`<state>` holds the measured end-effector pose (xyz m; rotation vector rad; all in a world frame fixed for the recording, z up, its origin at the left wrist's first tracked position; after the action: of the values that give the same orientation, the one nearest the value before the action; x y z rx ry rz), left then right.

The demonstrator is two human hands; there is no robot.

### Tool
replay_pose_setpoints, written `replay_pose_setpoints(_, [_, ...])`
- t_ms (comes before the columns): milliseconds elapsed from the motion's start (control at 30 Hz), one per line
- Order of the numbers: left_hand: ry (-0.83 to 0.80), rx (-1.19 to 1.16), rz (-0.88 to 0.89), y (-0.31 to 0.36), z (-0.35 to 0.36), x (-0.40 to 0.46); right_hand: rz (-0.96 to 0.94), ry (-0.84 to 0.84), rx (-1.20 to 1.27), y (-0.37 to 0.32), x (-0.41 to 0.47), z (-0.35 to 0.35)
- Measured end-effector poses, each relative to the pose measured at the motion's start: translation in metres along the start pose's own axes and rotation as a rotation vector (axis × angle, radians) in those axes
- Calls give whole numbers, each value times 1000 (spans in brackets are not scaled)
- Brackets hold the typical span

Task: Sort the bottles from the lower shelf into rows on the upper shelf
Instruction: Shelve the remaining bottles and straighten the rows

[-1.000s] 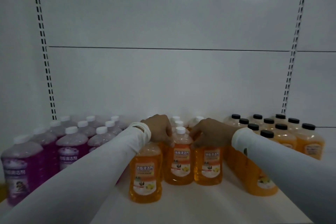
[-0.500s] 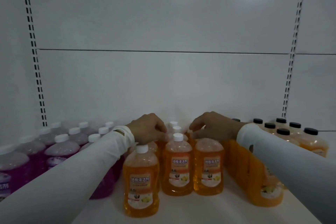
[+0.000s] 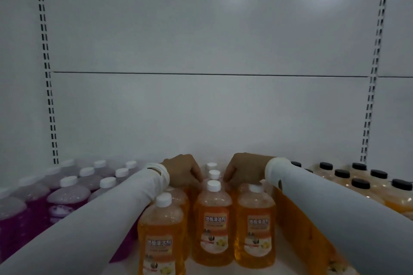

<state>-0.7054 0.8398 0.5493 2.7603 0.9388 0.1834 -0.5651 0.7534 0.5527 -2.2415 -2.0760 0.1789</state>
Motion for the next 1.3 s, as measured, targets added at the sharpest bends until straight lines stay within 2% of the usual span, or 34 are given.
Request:
replay_pose_setpoints(267, [4,-41,66,-1,-1,2,-28,6,101,-3,2,1])
replay_pose_setpoints(467, [-10,-53,84,-1,-2,3,-51,-26,50,-6,6,1])
replay_pose_setpoints(600, [22,-89,96,-7,-6,11,-74,151,105,-2,5,-18])
replay_pose_setpoints(700, [137,-80,56,-16,-15,24,-40,210,77,9,8,-25])
replay_pose_setpoints(767, [181,-5,13,-17,-20,31,-18,187,70,15,14,-22])
replay_pose_setpoints(967, [64,92,-8,-12,-4,44,13,77,-5,17,36,-4])
replay_pose_setpoints(1300, [101,55,-13,-13,-2,44,34,111,18,13,36,-1])
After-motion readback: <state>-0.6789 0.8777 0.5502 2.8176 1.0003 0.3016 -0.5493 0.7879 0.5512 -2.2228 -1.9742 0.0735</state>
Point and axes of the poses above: each hand's wrist, its own x-axis towards the middle knuckle, its own z-axis out of the palm, y = z × x, the point moved 6 cm from there along x, towards the middle knuckle, and after that the axes turned 4 degrees about -z, right-handed, at the moved point
